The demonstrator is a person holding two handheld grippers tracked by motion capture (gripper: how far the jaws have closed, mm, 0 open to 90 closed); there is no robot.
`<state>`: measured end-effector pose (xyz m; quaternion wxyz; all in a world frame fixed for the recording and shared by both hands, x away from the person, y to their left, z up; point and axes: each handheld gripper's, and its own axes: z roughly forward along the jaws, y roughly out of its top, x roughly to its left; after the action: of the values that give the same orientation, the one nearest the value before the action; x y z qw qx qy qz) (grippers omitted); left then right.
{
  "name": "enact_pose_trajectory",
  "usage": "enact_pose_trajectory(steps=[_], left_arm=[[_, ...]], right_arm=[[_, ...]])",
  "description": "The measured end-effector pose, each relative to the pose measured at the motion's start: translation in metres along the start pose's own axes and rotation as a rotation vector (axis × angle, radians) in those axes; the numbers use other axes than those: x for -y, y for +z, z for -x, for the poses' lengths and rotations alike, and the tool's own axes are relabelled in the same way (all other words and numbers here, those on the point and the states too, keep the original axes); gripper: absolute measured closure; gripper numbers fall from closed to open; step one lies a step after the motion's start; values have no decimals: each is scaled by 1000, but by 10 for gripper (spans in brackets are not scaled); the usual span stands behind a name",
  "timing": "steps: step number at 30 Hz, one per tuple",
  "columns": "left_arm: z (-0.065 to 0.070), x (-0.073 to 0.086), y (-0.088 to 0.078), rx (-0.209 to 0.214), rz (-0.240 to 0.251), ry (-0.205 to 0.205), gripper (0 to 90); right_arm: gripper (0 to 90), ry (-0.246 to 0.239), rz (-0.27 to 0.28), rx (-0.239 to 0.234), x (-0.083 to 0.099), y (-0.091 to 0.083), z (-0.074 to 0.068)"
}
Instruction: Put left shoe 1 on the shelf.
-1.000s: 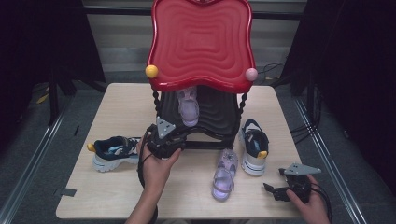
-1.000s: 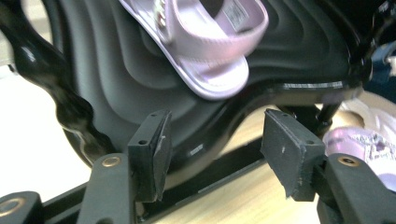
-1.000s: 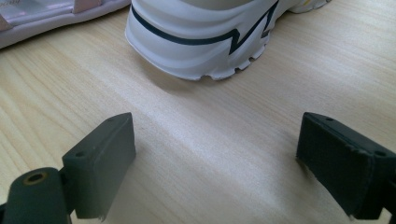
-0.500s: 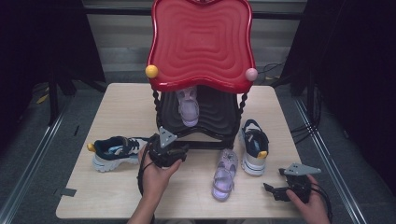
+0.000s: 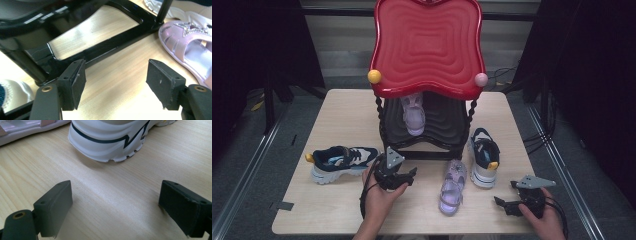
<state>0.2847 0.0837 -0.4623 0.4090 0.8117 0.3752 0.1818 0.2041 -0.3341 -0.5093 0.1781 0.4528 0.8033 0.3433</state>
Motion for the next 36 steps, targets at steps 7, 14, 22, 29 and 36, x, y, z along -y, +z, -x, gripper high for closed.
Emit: enact_pose_trajectory(steps=[7,14,22,29,36], left_arm=[[4,8,7,27,-40,28,293],[0,23,15,43,-90,41,276],[-5,33,16,65,-119,30,274],[-2,38,21,75,-130,59,257],[-1,41,20,76,-111,71,218]], right_arm=[[110,1,1,0,0,0,0],[110,5,-1,4,0,0,-1],[110,4,1,5,0,0,-1],[110,7,0,5,0,0,-2],[110,4,1,5,0,0,-2]])
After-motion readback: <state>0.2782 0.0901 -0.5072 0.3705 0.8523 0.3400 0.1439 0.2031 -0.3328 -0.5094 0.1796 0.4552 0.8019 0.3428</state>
